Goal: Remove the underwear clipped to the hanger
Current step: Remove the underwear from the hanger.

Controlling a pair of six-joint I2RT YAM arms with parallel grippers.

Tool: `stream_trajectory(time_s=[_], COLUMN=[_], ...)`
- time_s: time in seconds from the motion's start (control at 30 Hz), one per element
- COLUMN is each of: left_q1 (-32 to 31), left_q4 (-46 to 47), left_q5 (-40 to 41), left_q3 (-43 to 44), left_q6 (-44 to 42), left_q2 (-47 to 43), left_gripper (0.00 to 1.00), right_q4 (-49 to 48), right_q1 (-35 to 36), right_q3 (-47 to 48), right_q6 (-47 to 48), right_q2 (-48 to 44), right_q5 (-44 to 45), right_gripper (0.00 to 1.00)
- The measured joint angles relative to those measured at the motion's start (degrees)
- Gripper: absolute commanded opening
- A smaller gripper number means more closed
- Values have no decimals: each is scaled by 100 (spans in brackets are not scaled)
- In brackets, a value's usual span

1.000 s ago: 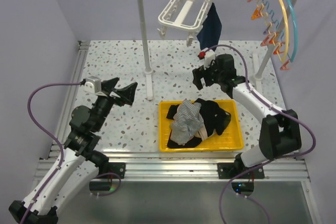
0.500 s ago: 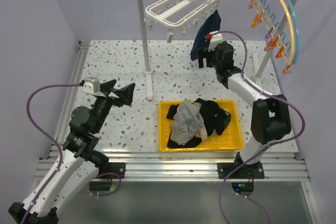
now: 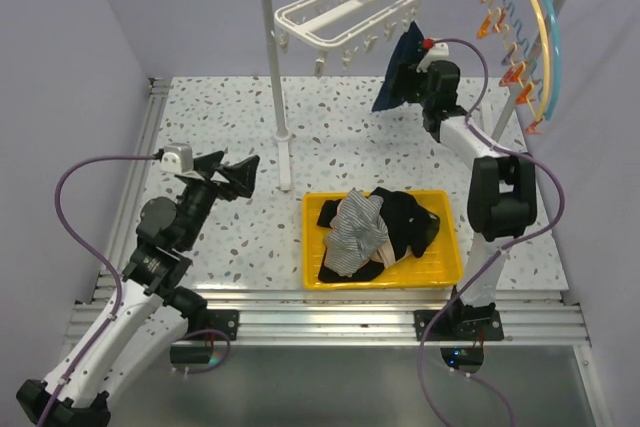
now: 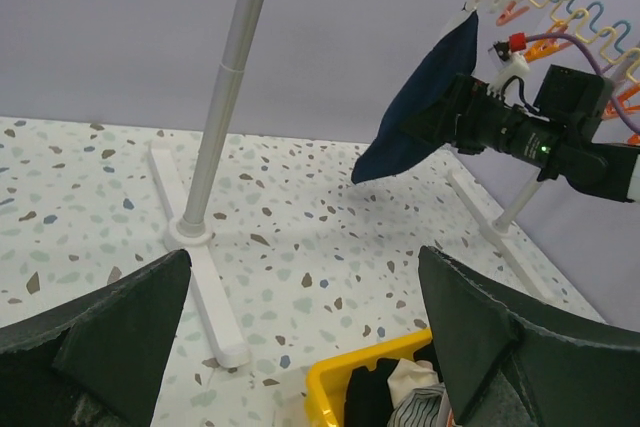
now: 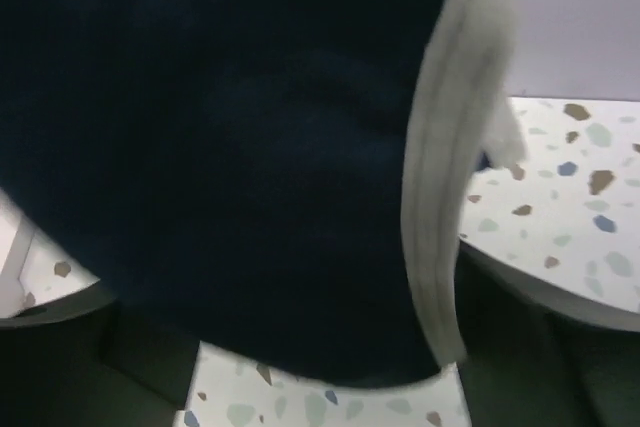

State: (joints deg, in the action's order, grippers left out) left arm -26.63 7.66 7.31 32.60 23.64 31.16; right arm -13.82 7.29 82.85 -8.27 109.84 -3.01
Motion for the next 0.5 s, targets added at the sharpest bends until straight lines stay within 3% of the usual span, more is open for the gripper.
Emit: stream_trajectory(time_s=[0.03, 0.07, 0.17, 0.3, 0.5], left_q1=[0, 0, 0, 0, 0], left_q4=[0, -4, -11, -15, 114], left_q5=[-4, -9, -9, -11, -249], left_q3=[17, 33, 94, 162, 168], left_q6=[9, 37, 103, 173, 282], left_q2=[28, 50, 42, -31, 66], left_gripper=[100, 100, 100, 100, 100], right_q4=[-20, -31, -28, -94, 391], right_q1=[11, 20, 13, -15, -125], right_q3=[160, 310, 468, 393, -229], right_q6=[-52, -103, -214, -175, 424], right_q2=[184, 361, 592, 487, -535], right_q5=[-31, -114, -376, -866, -2315], right_gripper=[69, 42, 3, 0, 0])
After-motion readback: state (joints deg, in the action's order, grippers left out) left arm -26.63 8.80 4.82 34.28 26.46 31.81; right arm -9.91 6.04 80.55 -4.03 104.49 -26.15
